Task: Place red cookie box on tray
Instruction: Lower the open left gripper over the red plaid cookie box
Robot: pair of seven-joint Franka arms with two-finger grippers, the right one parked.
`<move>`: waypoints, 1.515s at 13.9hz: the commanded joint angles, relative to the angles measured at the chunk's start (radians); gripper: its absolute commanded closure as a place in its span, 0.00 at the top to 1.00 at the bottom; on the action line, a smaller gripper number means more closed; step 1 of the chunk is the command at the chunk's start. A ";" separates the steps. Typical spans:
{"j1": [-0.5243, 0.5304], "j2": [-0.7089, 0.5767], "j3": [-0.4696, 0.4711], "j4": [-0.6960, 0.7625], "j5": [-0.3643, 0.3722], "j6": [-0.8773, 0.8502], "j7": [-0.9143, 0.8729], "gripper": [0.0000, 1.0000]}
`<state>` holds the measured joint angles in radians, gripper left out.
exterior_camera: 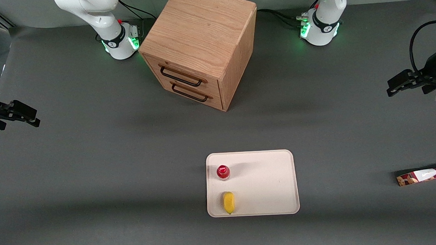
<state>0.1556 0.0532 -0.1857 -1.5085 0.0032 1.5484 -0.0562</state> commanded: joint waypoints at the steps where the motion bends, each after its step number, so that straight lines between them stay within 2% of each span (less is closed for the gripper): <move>1: -0.005 -0.004 0.003 0.002 -0.015 -0.027 0.002 1.00; 5: 0.007 0.014 0.005 0.007 -0.011 0.014 0.103 1.00; 10: 0.093 0.151 0.065 0.007 0.026 0.270 0.601 1.00; 14: 0.156 0.264 0.065 0.007 0.152 0.432 0.896 1.00; 17: 0.205 0.396 0.065 0.045 0.155 0.583 1.164 1.00; 21: 0.242 0.571 0.065 0.080 0.150 0.766 1.404 1.00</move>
<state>0.3892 0.5386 -0.1126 -1.4886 0.1463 2.2718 1.2379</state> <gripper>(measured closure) 0.000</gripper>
